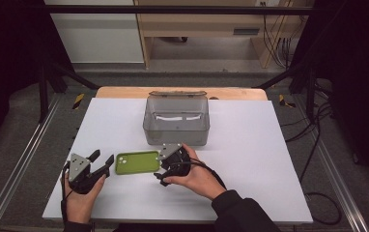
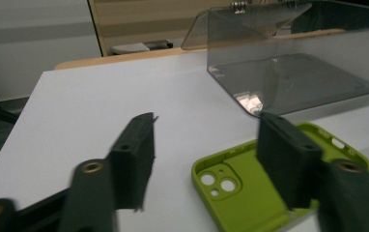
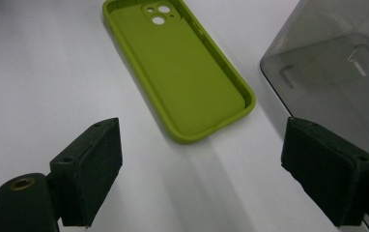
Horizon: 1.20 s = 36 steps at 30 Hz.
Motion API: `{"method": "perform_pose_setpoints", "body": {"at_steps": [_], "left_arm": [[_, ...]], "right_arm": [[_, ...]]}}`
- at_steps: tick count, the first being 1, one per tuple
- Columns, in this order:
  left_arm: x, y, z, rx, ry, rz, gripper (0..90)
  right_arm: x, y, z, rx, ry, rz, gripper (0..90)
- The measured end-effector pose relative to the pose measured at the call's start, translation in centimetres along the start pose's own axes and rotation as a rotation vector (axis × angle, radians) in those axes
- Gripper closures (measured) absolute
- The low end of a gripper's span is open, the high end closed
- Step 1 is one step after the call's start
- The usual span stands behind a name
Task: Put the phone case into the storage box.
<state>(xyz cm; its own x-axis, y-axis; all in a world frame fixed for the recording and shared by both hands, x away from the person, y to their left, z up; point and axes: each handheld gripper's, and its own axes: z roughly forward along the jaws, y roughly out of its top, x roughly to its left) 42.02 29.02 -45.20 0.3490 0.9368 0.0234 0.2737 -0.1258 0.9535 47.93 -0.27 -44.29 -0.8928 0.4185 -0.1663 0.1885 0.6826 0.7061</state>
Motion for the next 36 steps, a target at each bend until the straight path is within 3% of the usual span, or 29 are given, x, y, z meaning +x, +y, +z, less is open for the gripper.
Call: {"method": "perform_pose_setpoints", "body": {"at_steps": [4,8,11,13,15,20,22,30,33,36], "left_arm": [[0.1,0.0,0.0,-0.016,-0.007,0.013,18.6],[0.1,0.0,0.1,-0.058,-0.036,0.041,5.5],[0.1,-0.1,0.2,-0.07,-0.04,0.053,4.8],[0.1,-0.1,0.3,-0.065,-0.046,0.046,4.5],[0.1,-0.1,0.3,-0.063,-0.053,0.053,4.5],[0.1,-0.2,0.3,-0.065,-0.059,0.046,4.4],[0.1,-0.1,0.3,-0.068,-0.06,0.044,4.5],[0.2,-0.1,0.2,-0.071,-0.071,0.044,4.5],[0.2,-0.2,0.2,-0.066,-0.073,0.044,4.5],[0.1,-0.1,0.2,-0.069,-0.075,0.052,4.5]], "right_arm": [[-0.5,0.2,0.8,0.003,-0.05,0.033,14.8],[-0.9,0.1,1.3,-0.003,-0.031,0.048,18.3],[-1.2,-0.1,1.7,0.001,0.0,0.051,25.1],[-1.4,-0.2,2.1,0.013,0.021,0.033,34.4],[-1.6,-0.2,2.6,0.023,0.068,0.025,39.4],[-0.5,0.5,3.6,0.008,0.131,-0.019,49.1],[0.0,0.7,4.0,-0.005,0.154,-0.014,52.5],[0.9,0.6,5.1,0.009,0.142,-0.071,64.9],[1.0,0.7,5.1,0.01,0.128,-0.107,69.9],[1.5,0.6,4.9,0.012,0.114,-0.175,73.0]]}}
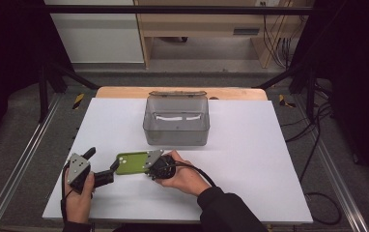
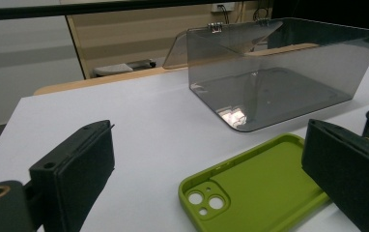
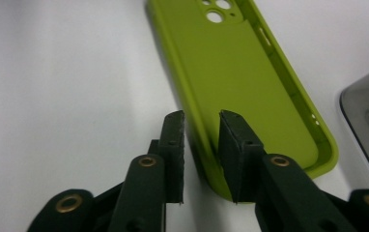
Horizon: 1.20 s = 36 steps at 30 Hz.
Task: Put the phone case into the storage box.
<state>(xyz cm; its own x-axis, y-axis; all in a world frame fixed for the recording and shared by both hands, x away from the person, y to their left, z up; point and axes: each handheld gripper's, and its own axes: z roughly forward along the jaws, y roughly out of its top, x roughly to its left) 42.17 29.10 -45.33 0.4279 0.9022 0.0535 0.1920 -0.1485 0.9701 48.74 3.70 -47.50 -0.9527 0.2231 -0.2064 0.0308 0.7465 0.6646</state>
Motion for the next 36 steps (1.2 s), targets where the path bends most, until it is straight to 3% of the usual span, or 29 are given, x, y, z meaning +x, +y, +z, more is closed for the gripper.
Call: {"method": "perform_pose_setpoints", "body": {"at_steps": [4,9,12,18,24,28,36], "left_arm": [[-0.2,0.1,0.0,0.004,-0.004,0.025,4.5],[-0.2,0.1,-0.1,0.007,-0.003,0.021,4.5],[0.1,0.0,-0.3,-0.006,0.007,-0.012,5.0],[0.7,-0.1,-0.9,-0.035,0.016,-0.09,5.1],[1.4,-0.1,-1.4,-0.05,0.046,-0.12,5.0],[0.9,0.1,-1.2,-0.044,0.01,-0.101,4.2],[-0.3,0.2,-0.6,-0.054,-0.032,-0.093,3.2]], "right_arm": [[0.9,0.2,0.0,0.021,-0.034,-0.116,73.6],[0.6,0.2,0.0,0.018,-0.047,-0.146,82.9],[0.5,0.2,0.0,0.022,-0.039,-0.155,84.6],[0.3,0.3,-0.4,0.021,0.031,-0.091,87.9],[2.2,0.6,-3.0,-0.042,0.041,-0.04,88.0],[3.2,-0.1,-4.9,-0.09,0.029,0.019,88.0],[3.4,-5.0,-9.5,-0.246,-0.062,0.224,88.0]]}}
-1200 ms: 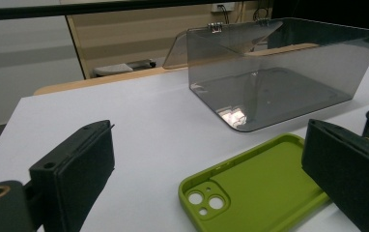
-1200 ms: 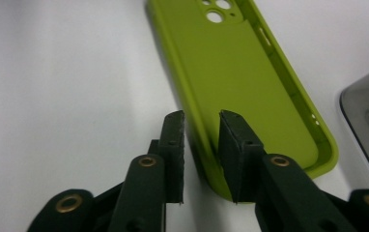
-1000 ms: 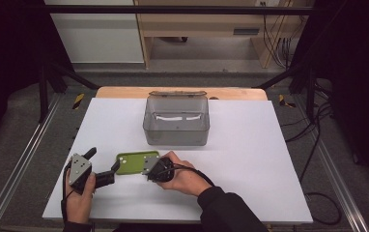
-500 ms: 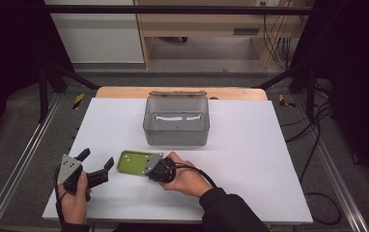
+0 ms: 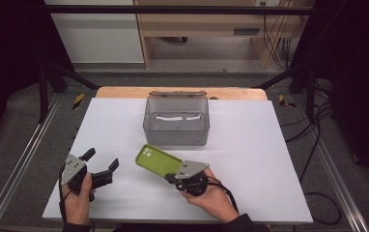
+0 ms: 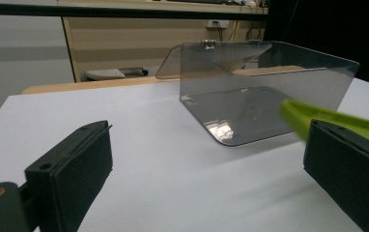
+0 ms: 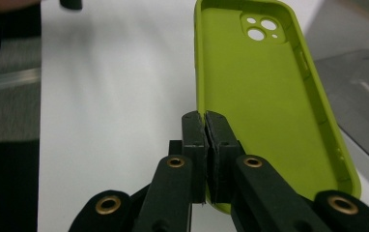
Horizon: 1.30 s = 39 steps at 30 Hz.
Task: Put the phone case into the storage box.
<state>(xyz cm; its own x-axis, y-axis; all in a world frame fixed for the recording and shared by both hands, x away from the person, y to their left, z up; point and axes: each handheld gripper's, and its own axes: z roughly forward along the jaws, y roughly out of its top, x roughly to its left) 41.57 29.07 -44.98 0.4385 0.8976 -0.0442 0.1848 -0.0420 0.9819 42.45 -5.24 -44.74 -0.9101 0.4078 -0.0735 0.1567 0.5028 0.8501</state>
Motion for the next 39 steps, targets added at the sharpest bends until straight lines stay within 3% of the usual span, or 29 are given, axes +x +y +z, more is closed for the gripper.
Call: {"method": "perform_pose_setpoints", "body": {"at_steps": [4,6,8,11,20,23,25,33,39], "left_arm": [[-0.7,0.1,0.0,-0.007,-0.009,0.004,2.7],[-0.8,0.1,0.1,-0.008,-0.012,0.006,2.5],[-1.4,0.1,0.3,-0.008,-0.032,0.014,2.2],[-1.8,0.1,0.6,-0.001,-0.044,0.023,2.1],[-3.3,0.1,1.1,0.0,-0.073,0.037,1.8],[-3.3,0.1,1.4,0.0,-0.082,0.03,1.9],[-3.5,0.2,1.6,-0.007,-0.096,-0.001,2.3],[-4.5,1.7,1.3,-0.045,-0.103,-0.035,2.2],[-5.2,3.4,2.3,-0.059,-0.104,-0.023,2.1]], "right_arm": [[-1.1,-1.2,-2.0,-0.09,-0.053,0.057,88.0],[-1.1,-1.2,-2.3,-0.094,-0.064,0.054,87.9],[-1.2,-1.5,-2.8,-0.129,-0.084,0.081,88.0],[-1.0,-2.0,-2.6,-0.126,-0.095,0.092,88.0],[-0.7,-1.8,-2.7,-0.153,-0.101,0.104,88.0],[-1.0,-1.8,-2.5,-0.166,-0.112,0.121,88.0],[-1.0,-1.8,-2.4,-0.176,-0.12,0.131,88.0],[-1.0,-1.7,-2.7,-0.227,-0.124,0.163,88.0],[-1.4,-1.6,-3.0,-0.295,-0.113,0.216,88.0]]}}
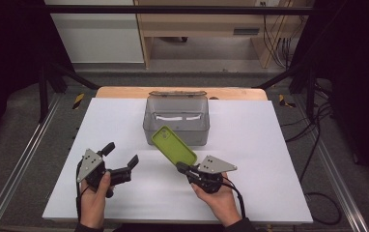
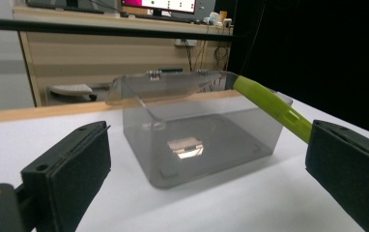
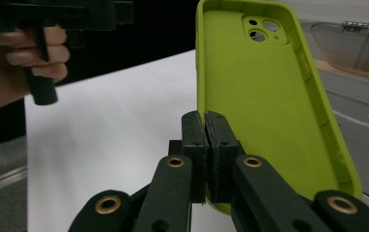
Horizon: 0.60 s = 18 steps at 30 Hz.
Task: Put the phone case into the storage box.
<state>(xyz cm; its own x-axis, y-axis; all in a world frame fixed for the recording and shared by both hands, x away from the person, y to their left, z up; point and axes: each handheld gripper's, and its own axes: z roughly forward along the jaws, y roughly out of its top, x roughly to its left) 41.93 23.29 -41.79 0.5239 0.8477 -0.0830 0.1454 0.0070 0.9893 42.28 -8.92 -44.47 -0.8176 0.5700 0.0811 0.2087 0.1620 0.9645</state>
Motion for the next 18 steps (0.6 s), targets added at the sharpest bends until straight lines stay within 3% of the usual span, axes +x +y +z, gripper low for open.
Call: {"method": "perform_pose_setpoints", "body": {"at_steps": [2,3,4,6,10,15,18], "left_arm": [[-0.2,0.5,0.6,-0.026,0.004,0.014,2.3],[-0.3,0.7,1.2,-0.044,-0.025,0.03,2.3],[-0.2,0.7,1.5,-0.04,-0.028,0.031,1.3],[-0.1,0.7,2.0,-0.044,-0.028,-0.004,2.6],[-0.4,0.7,2.0,-0.028,-0.039,-0.011,2.1],[-0.8,0.1,1.9,-0.063,-0.056,-0.071,1.4],[-1.2,-0.4,2.1,-0.043,-0.064,-0.072,1.5]], "right_arm": [[-0.1,0.0,-0.2,-0.019,0.008,0.016,88.0],[-0.2,0.0,-0.2,-0.024,0.005,0.025,88.0],[-0.2,0.0,-0.1,-0.031,0.002,0.035,88.0],[-0.1,-0.2,0.1,-0.036,-0.002,0.051,88.0],[0.3,-0.2,0.5,-0.043,0.001,0.043,88.0],[0.6,-0.2,0.7,-0.043,-0.001,0.028,88.1],[0.4,-0.3,0.7,-0.053,-0.011,0.044,88.0]]}}
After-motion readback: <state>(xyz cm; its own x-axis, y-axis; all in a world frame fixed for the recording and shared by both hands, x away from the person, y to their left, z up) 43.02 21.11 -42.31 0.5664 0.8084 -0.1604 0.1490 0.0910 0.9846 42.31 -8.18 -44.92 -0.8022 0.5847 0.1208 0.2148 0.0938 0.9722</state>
